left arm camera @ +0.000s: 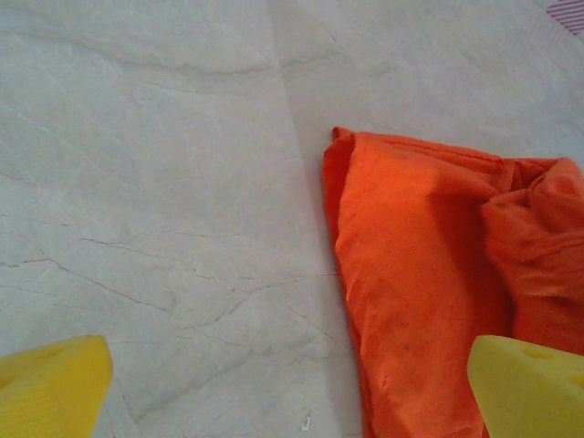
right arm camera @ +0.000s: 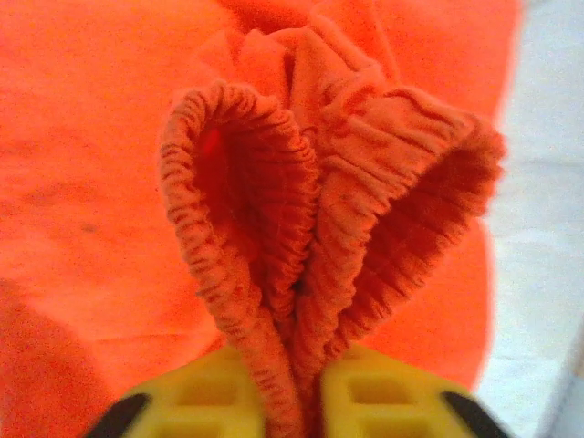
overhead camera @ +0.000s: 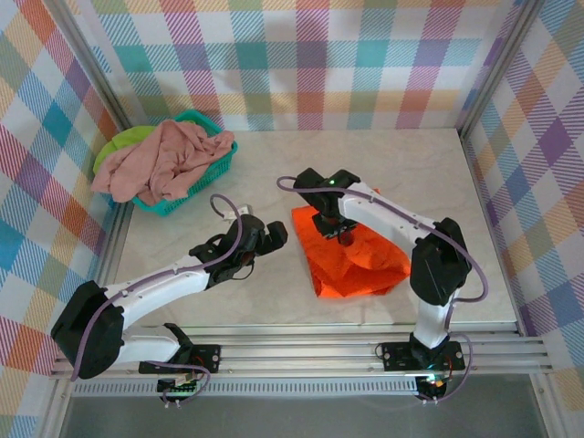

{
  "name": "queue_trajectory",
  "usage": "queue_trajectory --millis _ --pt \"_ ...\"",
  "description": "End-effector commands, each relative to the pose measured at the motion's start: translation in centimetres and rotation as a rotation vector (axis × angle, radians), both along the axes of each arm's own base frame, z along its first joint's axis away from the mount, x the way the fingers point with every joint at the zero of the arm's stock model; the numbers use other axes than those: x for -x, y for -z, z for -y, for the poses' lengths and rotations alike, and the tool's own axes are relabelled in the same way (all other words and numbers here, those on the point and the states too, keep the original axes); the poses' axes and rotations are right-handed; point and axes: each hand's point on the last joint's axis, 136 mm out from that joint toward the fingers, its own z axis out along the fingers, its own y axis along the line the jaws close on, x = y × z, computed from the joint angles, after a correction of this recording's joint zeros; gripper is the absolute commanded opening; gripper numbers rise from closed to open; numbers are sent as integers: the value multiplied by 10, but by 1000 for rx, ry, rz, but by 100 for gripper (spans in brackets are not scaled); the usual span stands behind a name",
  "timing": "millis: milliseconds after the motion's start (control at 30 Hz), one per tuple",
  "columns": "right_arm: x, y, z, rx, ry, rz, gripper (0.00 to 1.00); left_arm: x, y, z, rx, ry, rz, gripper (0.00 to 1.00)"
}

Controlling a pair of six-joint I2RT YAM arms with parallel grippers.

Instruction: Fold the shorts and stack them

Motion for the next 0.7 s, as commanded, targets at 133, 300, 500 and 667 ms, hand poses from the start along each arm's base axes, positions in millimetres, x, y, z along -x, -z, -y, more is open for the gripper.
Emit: queue_trajectory --millis 133,300,500,667 --pt "45 -51 -107 -978 -14 -348 73 -4 -20 -10 58 -46 77 100" --pt "25 -78 -88 -1184 51 -315 76 -3 -38 -9 79 -10 125 100" --pt "10 -55 -85 -1133 131 -291 79 0 -49 -19 72 -21 160 100" --pt "3 -17 -89 -1102 208 -348 83 3 -61 -47 53 -95 196 100"
